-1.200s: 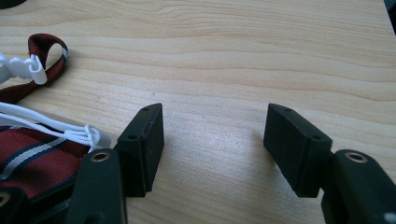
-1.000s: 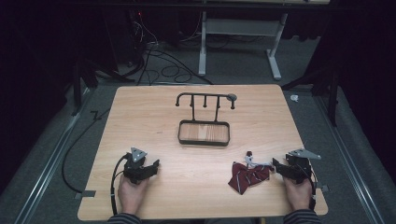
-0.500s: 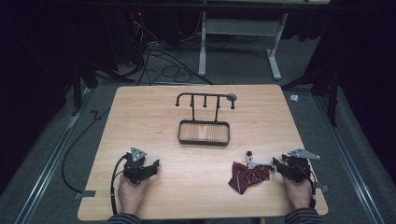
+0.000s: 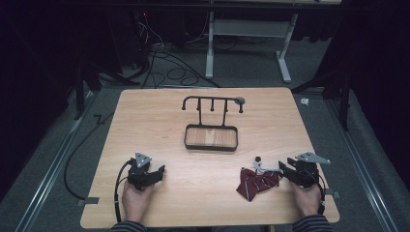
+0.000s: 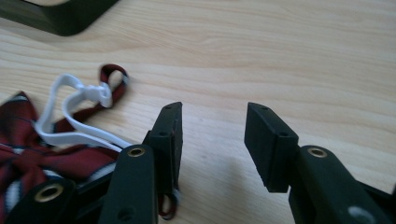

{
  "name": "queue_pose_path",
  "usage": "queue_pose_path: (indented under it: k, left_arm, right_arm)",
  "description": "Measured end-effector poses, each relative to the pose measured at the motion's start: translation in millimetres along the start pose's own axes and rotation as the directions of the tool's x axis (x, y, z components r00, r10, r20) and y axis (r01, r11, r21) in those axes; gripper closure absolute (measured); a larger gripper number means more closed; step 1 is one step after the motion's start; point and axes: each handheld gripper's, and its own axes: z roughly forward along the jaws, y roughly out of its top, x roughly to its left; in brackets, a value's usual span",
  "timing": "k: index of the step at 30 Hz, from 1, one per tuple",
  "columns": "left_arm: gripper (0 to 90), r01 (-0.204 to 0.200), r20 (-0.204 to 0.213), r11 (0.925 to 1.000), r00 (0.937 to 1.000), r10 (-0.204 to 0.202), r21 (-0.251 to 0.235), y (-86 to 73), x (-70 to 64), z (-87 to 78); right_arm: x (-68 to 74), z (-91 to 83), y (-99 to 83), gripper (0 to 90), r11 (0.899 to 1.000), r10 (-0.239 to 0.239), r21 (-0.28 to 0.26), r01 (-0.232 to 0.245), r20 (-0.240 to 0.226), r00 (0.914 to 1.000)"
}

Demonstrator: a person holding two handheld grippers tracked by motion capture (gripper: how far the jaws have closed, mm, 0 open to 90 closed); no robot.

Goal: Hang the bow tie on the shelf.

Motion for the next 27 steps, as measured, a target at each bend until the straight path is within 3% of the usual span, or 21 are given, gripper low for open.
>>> queue_pose_path:
  k: [7, 27]
  left_arm:
    - [34.7, 0.003, 0.003, 1.0000, 1.0000, -0.003, -0.001, 0.0, 0.4, -0.1]
    - [34.6, 0.003, 0.005, 1.0000, 1.0000, -0.003, 0.001, 0.0, 0.6, -0.3]
  right_arm:
    - [14.6, 0.0, 13.0, 60.4, 0.999, -0.033, -0.003, 0.033, -0.052, 0.9981]
    - [42.0, 19.7, 37.5, 65.5, 0.994, -0.103, 0.033, 0.108, -0.130, 0.9861]
